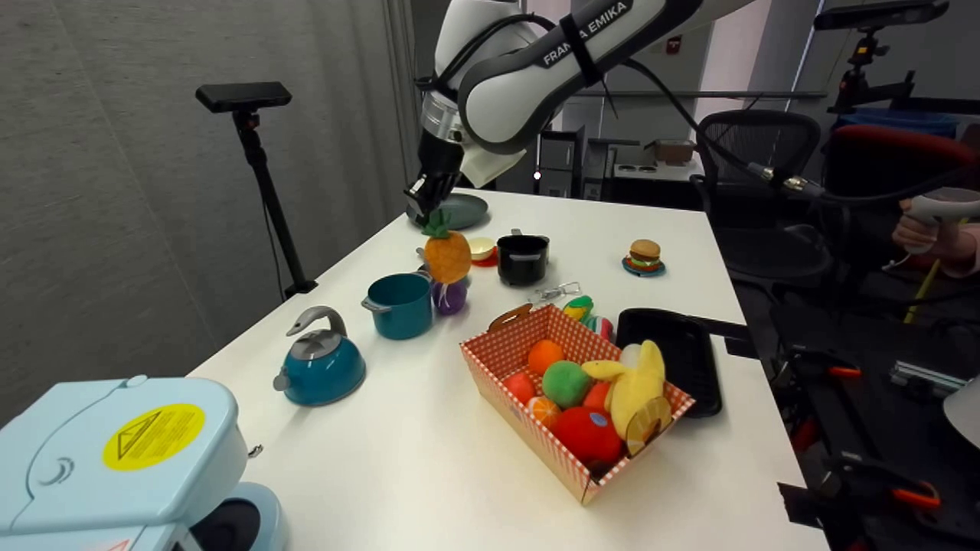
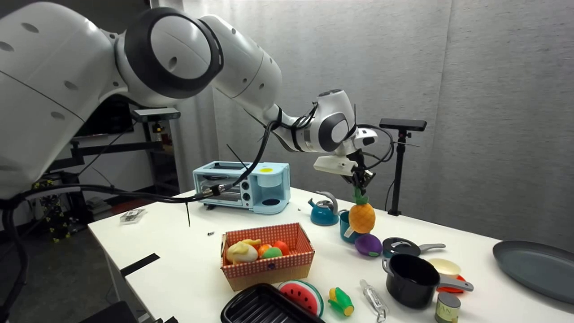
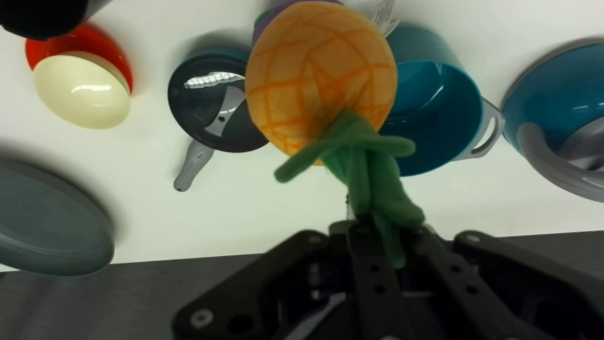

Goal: Take the pineapple plushie from the black pot and put it in the blue pot

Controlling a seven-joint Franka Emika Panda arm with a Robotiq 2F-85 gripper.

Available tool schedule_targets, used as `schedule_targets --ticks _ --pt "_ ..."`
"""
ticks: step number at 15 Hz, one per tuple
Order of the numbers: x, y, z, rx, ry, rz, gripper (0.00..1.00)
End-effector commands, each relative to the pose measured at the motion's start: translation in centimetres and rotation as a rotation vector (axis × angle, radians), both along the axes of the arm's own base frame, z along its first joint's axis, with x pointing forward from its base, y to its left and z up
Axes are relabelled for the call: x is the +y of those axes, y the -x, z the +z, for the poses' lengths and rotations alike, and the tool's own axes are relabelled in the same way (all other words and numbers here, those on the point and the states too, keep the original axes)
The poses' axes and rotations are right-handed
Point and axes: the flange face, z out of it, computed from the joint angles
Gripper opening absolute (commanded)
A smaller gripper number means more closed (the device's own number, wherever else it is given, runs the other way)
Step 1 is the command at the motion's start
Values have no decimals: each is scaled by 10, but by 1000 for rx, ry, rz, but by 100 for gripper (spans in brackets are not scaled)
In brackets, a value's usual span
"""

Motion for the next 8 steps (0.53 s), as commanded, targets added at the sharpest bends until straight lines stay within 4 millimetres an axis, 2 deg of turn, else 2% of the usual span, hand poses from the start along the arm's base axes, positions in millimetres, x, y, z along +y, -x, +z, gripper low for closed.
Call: schedule_targets --ticks 1,8 --pt "18 -6 14 10 -1 -5 2" --pt "45 -18 30 38 -29 13 2"
